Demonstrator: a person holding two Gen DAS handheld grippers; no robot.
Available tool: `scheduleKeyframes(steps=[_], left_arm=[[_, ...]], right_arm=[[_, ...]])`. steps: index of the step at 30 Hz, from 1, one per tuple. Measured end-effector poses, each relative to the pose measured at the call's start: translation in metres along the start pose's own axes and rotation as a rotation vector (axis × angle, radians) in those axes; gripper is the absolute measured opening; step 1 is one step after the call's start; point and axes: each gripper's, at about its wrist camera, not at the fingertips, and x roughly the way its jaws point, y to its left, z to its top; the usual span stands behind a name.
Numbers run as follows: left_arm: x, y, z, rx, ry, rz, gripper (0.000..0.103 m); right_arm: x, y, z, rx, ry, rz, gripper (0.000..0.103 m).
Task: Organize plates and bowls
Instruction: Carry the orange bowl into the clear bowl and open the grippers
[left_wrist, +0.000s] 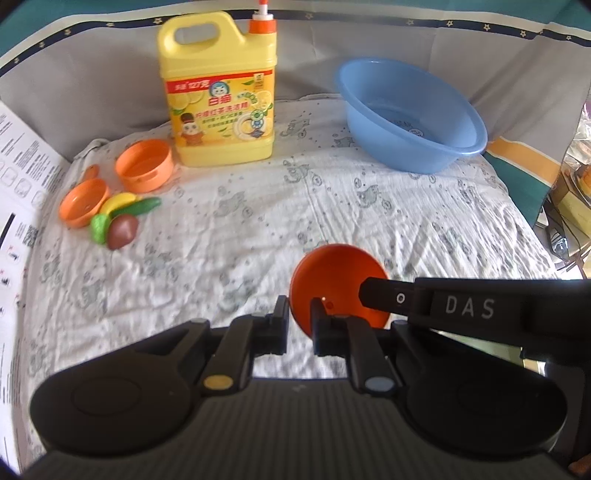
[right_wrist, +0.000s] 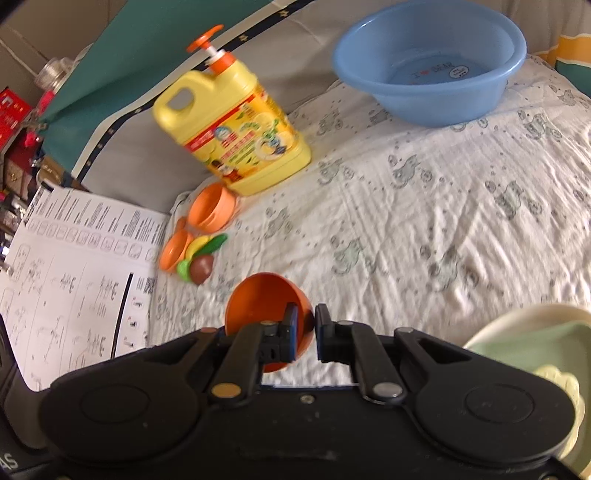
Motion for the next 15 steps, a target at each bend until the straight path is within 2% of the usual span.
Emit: scheduleKeyframes(steps=[15], left_arm=[[-0.039,0.020,-0.067,-0.049,-0.004,-0.027,0.011]], right_arm=[[-0.025,0.023,-0.059,-0.063,0.052,-0.004,0.010]])
